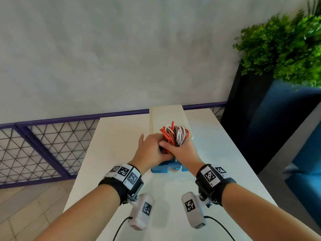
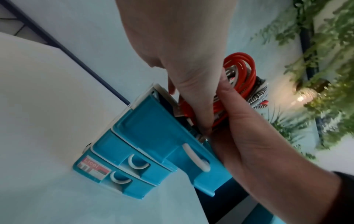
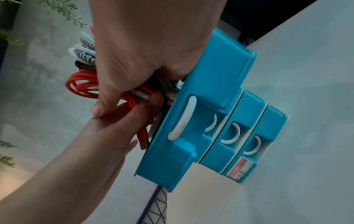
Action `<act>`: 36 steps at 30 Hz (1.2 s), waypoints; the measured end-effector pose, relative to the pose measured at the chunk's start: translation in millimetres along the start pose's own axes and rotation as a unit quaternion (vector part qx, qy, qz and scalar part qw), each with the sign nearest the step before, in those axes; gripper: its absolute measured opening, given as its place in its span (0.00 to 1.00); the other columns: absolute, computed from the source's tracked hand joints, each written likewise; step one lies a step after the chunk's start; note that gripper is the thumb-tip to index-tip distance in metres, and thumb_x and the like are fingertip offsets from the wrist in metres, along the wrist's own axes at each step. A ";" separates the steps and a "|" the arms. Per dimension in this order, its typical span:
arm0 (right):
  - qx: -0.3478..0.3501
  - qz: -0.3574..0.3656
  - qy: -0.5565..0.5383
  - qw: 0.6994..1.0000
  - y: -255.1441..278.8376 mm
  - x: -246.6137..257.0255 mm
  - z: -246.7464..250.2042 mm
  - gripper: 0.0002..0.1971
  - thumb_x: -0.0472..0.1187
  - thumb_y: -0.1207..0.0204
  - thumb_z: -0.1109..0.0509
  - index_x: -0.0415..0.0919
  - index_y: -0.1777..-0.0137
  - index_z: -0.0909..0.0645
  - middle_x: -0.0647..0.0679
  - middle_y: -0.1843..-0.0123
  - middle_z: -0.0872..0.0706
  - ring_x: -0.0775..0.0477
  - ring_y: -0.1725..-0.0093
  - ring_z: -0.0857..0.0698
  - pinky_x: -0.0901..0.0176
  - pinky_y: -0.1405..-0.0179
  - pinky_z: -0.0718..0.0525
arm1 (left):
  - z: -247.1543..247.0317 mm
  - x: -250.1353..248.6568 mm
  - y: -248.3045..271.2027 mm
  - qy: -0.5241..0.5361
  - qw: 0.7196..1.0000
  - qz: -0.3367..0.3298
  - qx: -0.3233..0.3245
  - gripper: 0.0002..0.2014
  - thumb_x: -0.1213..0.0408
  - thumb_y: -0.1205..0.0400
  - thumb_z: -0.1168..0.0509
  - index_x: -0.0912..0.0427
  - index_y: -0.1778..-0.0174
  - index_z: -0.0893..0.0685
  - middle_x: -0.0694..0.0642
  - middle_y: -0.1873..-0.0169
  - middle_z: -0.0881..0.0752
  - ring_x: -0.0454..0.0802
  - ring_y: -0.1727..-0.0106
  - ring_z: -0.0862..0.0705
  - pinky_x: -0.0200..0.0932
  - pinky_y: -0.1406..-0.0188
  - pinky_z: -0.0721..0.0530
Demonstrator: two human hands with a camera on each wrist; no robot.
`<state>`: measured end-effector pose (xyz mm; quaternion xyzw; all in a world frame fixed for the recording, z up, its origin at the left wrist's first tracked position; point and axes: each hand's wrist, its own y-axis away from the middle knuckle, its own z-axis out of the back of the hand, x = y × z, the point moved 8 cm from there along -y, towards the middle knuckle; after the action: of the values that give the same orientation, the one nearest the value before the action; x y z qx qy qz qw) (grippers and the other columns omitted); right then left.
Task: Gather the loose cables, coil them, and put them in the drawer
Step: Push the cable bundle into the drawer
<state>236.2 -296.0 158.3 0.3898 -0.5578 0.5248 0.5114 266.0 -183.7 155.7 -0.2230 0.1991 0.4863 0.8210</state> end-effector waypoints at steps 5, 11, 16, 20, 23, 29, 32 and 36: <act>0.100 0.011 0.091 0.991 12.7 -7.7 11.8 0.29 0.41 0.34 0.17 0.49 0.35 0.24 0.56 0.46 0.13 0.63 0.46 0.14 0.74 0.48 0.20 | 2.7 -11.9 2.2 -0.168 0.982 -0.081 -0.002 0.15 0.41 0.28 0.35 0.43 0.50 0.20 0.42 0.53 0.15 0.46 0.42 0.20 0.56 0.25 0.38; 0.154 0.049 0.307 0.938 26.6 -19.2 27.8 0.45 0.61 0.38 0.20 0.57 0.22 0.35 0.59 0.19 0.33 0.56 0.21 0.32 0.53 0.23 0.29 | -3.2 -16.8 3.2 -0.247 0.954 -0.170 -0.015 0.18 0.45 0.28 0.31 0.49 0.46 0.18 0.45 0.49 0.16 0.49 0.43 0.19 0.47 0.41 0.27; 0.151 0.125 0.328 0.924 36.3 -0.8 27.3 0.50 0.56 0.33 0.21 0.66 0.18 0.52 0.61 0.23 0.37 0.61 0.27 0.30 0.61 0.30 0.23 | -10.6 -23.5 1.8 -0.286 0.932 -0.224 -0.004 0.19 0.47 0.32 0.29 0.52 0.49 0.16 0.48 0.53 0.17 0.51 0.50 0.20 0.45 0.55 0.22; 0.157 0.255 0.466 0.832 44.6 7.0 10.4 0.39 0.57 0.23 0.31 0.68 0.18 0.50 0.53 0.19 0.36 0.49 0.26 0.29 0.53 0.45 0.15 | -11.7 -21.1 -0.7 -0.275 0.938 -0.209 -0.002 0.21 0.47 0.33 0.27 0.53 0.47 0.18 0.49 0.53 0.19 0.50 0.51 0.21 0.44 0.56 0.20; 0.144 0.283 0.455 0.832 45.8 6.8 8.2 0.30 0.56 0.23 0.34 0.58 0.21 0.35 0.53 0.26 0.27 0.51 0.32 0.26 0.58 0.53 0.15 | -12.5 -15.9 -3.1 -0.229 0.954 -0.191 0.031 0.23 0.48 0.30 0.29 0.52 0.41 0.21 0.50 0.48 0.22 0.50 0.49 0.21 0.45 0.55 0.20; 0.170 0.281 0.454 0.829 39.7 1.0 2.6 0.25 0.58 0.21 0.37 0.51 0.26 0.30 0.48 0.31 0.22 0.45 0.38 0.19 0.53 0.53 0.11 | 1.5 7.1 1.0 0.004 0.981 -0.124 0.149 0.41 0.58 0.31 0.22 0.52 0.23 0.34 0.51 0.28 0.28 0.46 0.28 0.29 0.38 0.29 0.32; 0.177 0.280 0.457 0.826 36.6 -0.2 -2.4 0.26 0.58 0.21 0.37 0.49 0.26 0.29 0.47 0.32 0.21 0.44 0.40 0.17 0.52 0.49 0.12 | -0.6 13.8 5.9 -0.010 0.977 -0.099 0.187 0.39 0.63 0.27 0.25 0.50 0.21 0.35 0.50 0.20 0.37 0.45 0.19 0.39 0.33 0.25 0.43; 0.202 0.257 0.439 0.837 30.3 -5.8 -8.3 0.23 0.50 0.22 0.31 0.47 0.28 0.26 0.46 0.30 0.23 0.42 0.35 0.22 0.50 0.41 0.16 | 0.0 17.6 8.1 0.003 0.976 -0.069 0.204 0.39 0.60 0.25 0.26 0.48 0.19 0.38 0.47 0.18 0.40 0.41 0.19 0.41 0.28 0.29 0.45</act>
<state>209.1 -284.0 146.3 0.0555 -0.2369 0.8545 0.4591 266.6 -167.8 144.7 -0.0653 0.2806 0.3766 0.8804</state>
